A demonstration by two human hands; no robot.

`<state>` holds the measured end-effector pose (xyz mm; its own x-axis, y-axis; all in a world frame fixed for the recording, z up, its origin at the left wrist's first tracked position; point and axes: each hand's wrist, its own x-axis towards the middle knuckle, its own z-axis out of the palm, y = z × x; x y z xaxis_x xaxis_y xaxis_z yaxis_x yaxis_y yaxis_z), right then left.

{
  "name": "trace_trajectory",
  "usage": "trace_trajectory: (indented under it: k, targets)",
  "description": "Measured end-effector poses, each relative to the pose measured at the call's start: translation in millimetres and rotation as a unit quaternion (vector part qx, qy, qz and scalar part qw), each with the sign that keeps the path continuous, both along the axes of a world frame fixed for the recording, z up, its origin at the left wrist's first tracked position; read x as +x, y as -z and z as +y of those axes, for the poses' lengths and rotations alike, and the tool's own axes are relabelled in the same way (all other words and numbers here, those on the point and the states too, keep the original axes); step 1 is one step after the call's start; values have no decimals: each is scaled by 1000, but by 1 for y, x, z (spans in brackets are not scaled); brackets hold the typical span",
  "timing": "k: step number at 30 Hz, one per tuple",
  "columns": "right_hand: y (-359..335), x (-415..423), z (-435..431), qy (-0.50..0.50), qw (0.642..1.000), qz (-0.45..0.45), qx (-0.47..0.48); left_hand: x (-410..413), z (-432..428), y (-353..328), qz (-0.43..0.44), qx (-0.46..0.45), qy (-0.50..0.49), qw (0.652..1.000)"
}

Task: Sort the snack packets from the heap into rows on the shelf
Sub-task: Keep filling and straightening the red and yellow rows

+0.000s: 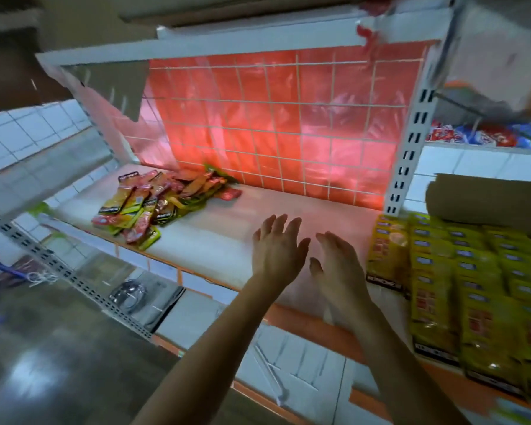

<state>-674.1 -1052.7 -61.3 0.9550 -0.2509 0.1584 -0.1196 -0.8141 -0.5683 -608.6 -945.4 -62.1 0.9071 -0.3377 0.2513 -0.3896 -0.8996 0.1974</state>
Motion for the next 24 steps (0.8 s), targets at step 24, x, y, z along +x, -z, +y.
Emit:
trace_trajectory:
  k: [24]
  targets:
    - [9,160,231,-98,983,39,148,138,252,19,-13,-70,-184,980]
